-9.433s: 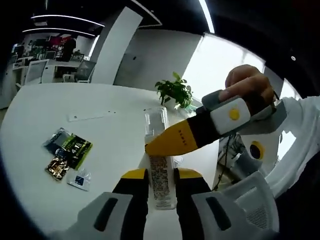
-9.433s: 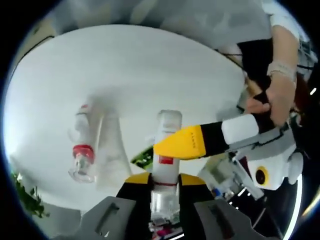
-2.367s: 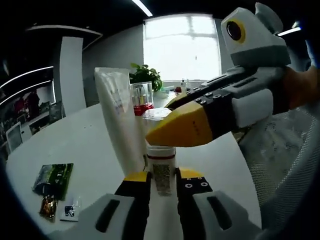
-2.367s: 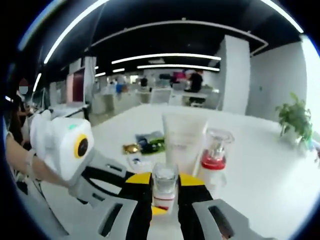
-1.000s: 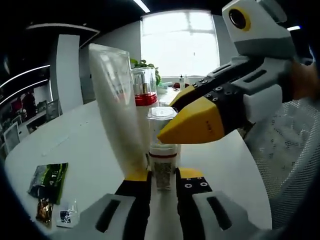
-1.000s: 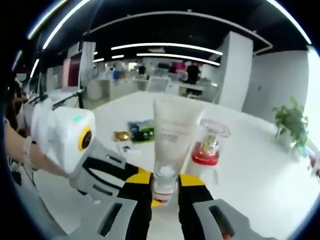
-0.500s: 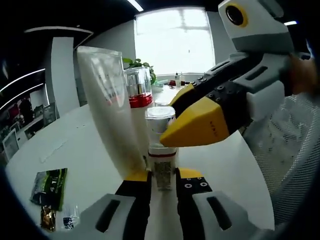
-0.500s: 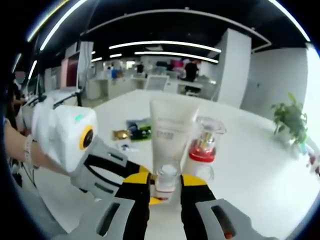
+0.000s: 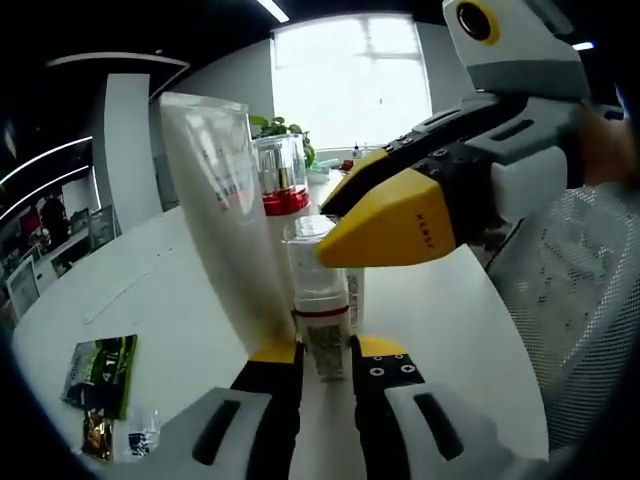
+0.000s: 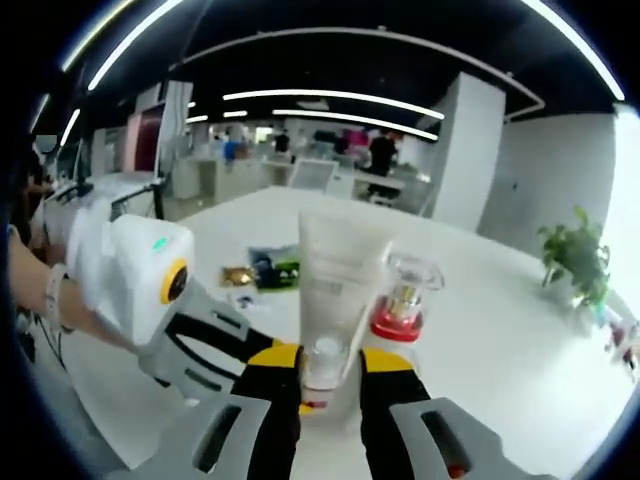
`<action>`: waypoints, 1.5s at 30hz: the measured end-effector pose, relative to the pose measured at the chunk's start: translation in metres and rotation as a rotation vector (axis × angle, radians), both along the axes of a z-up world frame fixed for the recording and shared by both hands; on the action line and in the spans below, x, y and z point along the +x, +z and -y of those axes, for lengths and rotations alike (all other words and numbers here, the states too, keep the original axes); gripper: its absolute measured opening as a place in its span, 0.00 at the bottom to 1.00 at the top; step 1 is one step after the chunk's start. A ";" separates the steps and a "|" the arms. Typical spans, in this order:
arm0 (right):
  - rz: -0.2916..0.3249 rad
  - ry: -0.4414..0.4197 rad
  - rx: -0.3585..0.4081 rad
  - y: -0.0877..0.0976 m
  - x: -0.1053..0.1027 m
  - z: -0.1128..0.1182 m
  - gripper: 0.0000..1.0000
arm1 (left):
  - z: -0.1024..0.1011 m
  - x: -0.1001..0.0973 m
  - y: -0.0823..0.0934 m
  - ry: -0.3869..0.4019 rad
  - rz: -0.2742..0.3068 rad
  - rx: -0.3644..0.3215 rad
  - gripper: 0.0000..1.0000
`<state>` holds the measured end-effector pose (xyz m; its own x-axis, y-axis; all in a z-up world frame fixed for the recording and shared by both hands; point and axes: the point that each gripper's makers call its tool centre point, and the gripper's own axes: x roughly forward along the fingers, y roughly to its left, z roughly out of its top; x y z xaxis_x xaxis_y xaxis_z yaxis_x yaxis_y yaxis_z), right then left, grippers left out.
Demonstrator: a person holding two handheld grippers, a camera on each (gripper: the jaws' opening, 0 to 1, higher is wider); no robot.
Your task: Arrange the skincare products in the storage area until every visible bottle or jar stands upright without overlapping.
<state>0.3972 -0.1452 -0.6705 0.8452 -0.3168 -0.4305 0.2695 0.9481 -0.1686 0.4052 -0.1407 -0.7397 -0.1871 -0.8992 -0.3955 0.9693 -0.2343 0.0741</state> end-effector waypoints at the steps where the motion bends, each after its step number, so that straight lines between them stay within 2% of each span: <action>1: 0.004 0.001 0.002 0.001 0.000 -0.001 0.14 | 0.000 0.000 0.000 0.000 0.001 0.001 0.16; 3: 0.010 0.002 -0.001 0.003 0.001 -0.001 0.14 | -0.001 0.000 0.000 0.000 0.002 0.002 0.16; 6: 0.017 0.003 -0.063 0.011 0.000 0.003 0.13 | -0.002 0.001 0.001 0.007 0.004 0.004 0.16; 9: 0.022 -0.010 -0.091 0.018 -0.006 0.007 0.13 | -0.003 0.001 0.001 0.010 0.007 0.005 0.16; 12: 0.107 -0.049 -0.099 0.039 -0.014 0.012 0.11 | -0.004 0.002 0.001 0.014 0.012 0.010 0.15; 15: 0.028 -0.056 -0.085 0.025 -0.023 0.017 0.14 | -0.006 0.001 0.001 0.011 0.015 0.015 0.15; 18: -0.026 -0.071 -0.108 0.016 -0.030 0.030 0.17 | -0.006 0.002 0.001 0.014 0.017 0.016 0.15; 19: -0.043 -0.071 -0.093 0.012 -0.032 0.032 0.18 | -0.006 0.002 0.001 0.014 0.018 0.017 0.15; 21: -0.095 -0.089 -0.015 -0.004 -0.039 0.032 0.20 | -0.006 0.002 0.001 0.013 0.021 0.017 0.15; 22: -0.147 -0.054 0.021 -0.017 -0.041 0.027 0.21 | -0.006 0.003 0.001 0.014 0.020 0.018 0.15; 23: -0.174 -0.064 0.033 -0.023 -0.044 0.027 0.21 | -0.006 0.003 0.001 0.014 0.019 0.018 0.15; 27: -0.277 -0.034 -0.028 -0.042 -0.044 0.029 0.19 | -0.007 0.002 0.000 0.017 0.017 0.017 0.15; 31: -0.316 -0.025 0.042 -0.060 -0.041 0.026 0.18 | -0.009 0.002 -0.001 0.013 0.013 0.017 0.13; 33: -0.323 -0.010 0.089 -0.069 -0.040 0.024 0.16 | -0.009 0.003 -0.001 0.014 0.013 0.018 0.10; 34: -0.332 -0.032 0.111 -0.073 -0.041 0.029 0.16 | -0.009 0.004 -0.001 0.015 0.012 0.019 0.06; 36: -0.325 -0.036 0.113 -0.075 -0.041 0.032 0.14 | -0.010 0.005 -0.001 0.022 0.006 0.020 0.04; 42: -0.370 -0.031 0.116 -0.094 -0.041 0.040 0.12 | -0.011 0.004 -0.005 0.047 -0.010 0.036 0.03; 45: -0.360 -0.030 0.118 -0.092 -0.040 0.037 0.12 | -0.015 0.002 -0.011 0.064 -0.042 0.059 0.03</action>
